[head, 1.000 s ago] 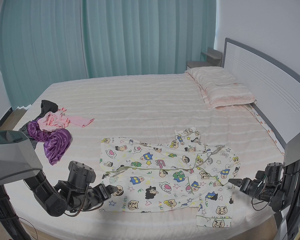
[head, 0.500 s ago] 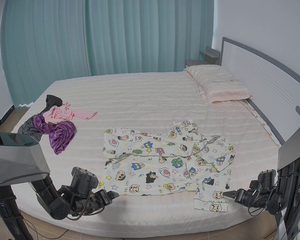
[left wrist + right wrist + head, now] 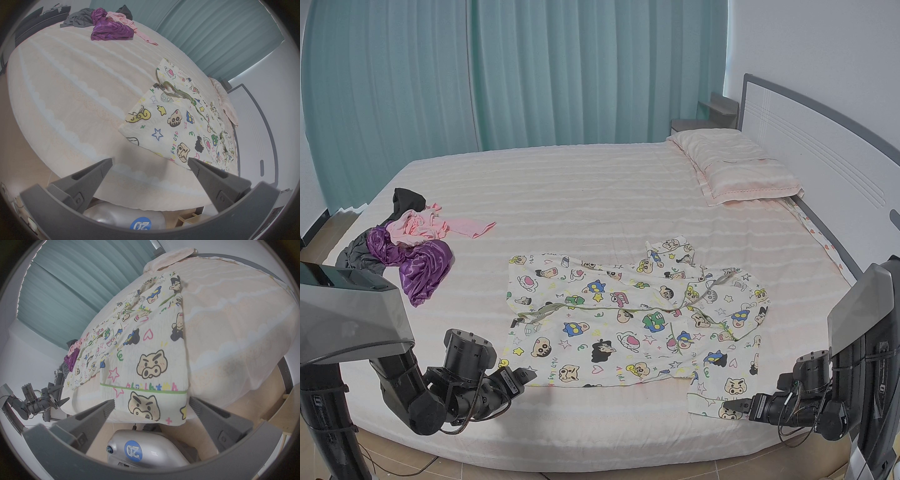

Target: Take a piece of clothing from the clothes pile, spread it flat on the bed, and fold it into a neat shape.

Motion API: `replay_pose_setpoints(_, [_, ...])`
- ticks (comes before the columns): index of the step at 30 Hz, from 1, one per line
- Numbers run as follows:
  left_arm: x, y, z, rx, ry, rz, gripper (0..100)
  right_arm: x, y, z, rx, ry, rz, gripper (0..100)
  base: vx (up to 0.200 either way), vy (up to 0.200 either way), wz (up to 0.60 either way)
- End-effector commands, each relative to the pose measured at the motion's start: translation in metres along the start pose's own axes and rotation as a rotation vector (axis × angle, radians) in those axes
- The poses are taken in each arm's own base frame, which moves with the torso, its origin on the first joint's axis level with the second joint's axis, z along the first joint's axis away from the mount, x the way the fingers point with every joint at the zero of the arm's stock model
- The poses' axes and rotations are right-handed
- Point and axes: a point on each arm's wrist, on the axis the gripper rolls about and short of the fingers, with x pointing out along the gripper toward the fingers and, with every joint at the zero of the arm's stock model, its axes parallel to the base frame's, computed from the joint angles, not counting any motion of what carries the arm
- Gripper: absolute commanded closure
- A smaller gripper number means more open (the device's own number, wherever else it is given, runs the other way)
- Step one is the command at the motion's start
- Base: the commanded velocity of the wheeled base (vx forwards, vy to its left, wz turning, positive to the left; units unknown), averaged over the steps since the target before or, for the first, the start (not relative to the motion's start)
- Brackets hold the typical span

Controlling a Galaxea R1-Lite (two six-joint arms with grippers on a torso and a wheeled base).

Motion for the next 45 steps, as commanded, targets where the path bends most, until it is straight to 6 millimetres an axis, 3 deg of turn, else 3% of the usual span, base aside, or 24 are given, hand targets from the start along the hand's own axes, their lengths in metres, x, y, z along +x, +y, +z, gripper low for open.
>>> replay_pose_setpoints(1, [0.004,0.000,0.001,-0.002,0.000,0.004,0,0.001,-0.002,-0.007,-0.001,0.033,-0.017,100,0.000,0.000,0.00])
replay_pose_setpoints(10, [0.011,-0.004,0.003,-0.042,-0.047,-0.007,0,-0.003,-0.001,-0.002,0.002,-0.021,-0.058,100,0.000,0.000,0.00])
replay_pose_setpoints(18, [0.028,0.006,-0.003,-0.037,-0.078,0.060,0,-0.005,-0.004,0.002,0.017,-0.049,-0.079,100,0.000,0.000,0.00])
replay_pose_setpoints(32, [0.055,-0.002,0.001,0.003,-0.143,0.077,0,-0.006,-0.004,0.002,0.015,-0.051,-0.077,100,0.000,0.000,0.00])
replay_pose_setpoints(33, [0.055,-0.003,0.001,0.012,-0.144,0.077,100,-0.006,-0.004,0.002,0.015,-0.052,-0.078,100,0.000,0.000,0.00])
replay_pose_setpoints(45, [0.058,0.005,-0.004,0.052,-0.177,0.155,100,-0.007,-0.008,0.000,-0.022,-0.038,-0.147,100,0.000,0.000,0.00])
